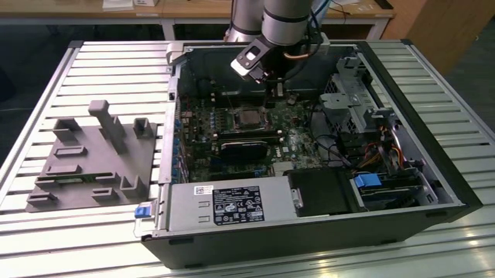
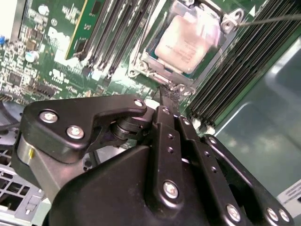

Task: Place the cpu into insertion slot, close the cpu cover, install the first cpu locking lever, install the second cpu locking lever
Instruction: 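Close the cpu cover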

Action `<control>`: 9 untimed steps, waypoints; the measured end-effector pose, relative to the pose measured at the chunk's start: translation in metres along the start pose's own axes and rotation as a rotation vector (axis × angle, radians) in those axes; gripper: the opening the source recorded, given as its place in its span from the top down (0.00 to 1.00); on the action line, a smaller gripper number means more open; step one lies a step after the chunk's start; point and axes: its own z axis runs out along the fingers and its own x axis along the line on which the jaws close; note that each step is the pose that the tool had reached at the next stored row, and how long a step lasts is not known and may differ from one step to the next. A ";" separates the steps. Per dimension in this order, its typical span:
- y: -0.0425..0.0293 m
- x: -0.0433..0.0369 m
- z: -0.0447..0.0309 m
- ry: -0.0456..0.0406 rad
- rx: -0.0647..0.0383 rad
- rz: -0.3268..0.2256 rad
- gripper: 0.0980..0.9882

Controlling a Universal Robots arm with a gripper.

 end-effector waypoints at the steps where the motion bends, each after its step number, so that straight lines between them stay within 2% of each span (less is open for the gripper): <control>1: -0.0018 0.0000 0.0000 0.0001 -0.001 0.000 1.00; 9: -0.0092 0.0000 0.0000 0.0000 -0.003 0.000 1.00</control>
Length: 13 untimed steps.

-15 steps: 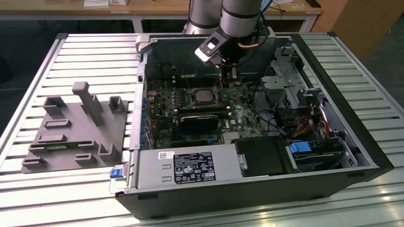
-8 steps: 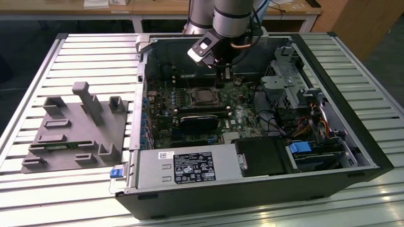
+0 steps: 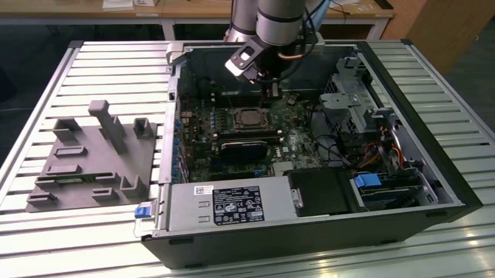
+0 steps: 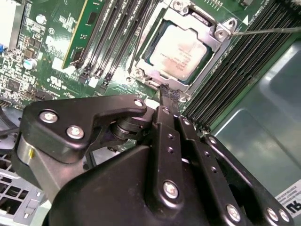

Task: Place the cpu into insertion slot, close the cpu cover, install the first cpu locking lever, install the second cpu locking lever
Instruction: 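Close the cpu cover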

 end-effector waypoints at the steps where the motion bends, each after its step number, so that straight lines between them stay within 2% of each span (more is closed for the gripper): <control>1: -0.0009 0.0000 0.0000 0.0000 0.000 0.000 1.00; 5: -0.0052 -0.0001 0.0013 0.0003 -0.008 0.000 1.00; 13: -0.0199 -0.0003 0.0057 0.0000 -0.009 0.000 1.00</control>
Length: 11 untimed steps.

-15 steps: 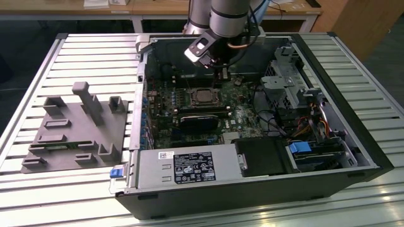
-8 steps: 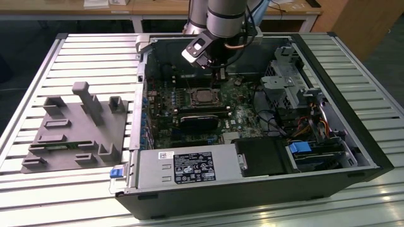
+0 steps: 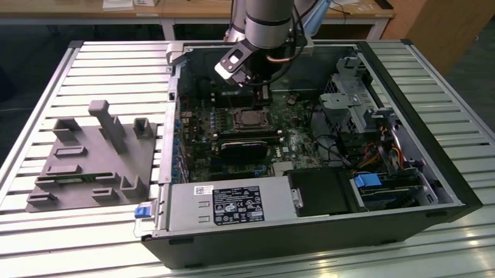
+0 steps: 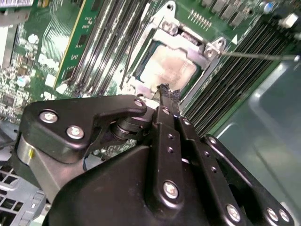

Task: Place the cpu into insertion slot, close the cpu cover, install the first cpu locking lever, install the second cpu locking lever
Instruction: 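Close the cpu cover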

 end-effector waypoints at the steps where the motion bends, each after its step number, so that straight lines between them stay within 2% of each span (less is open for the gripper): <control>1: -0.0019 0.0000 0.0006 0.0001 0.000 0.000 1.00; 5: -0.0073 -0.0001 0.0031 0.0002 0.000 0.000 1.00; 11: -0.0119 -0.0002 0.0060 0.0000 0.000 0.000 1.00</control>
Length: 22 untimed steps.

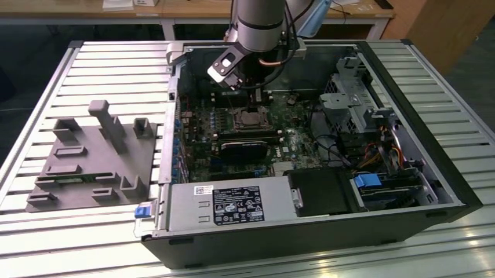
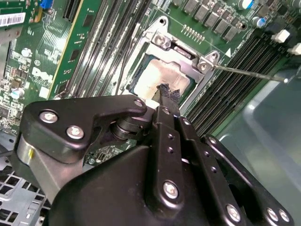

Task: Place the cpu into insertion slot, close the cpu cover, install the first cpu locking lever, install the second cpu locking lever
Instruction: 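Close the cpu cover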

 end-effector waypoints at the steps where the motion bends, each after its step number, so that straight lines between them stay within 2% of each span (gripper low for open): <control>1: 0.0000 0.0000 0.0000 -0.0001 0.000 0.000 1.00; 6: 0.0000 0.0000 0.0001 -0.0009 0.000 -0.008 1.00; 22: 0.0000 0.0000 0.0012 0.0016 0.005 -0.297 1.00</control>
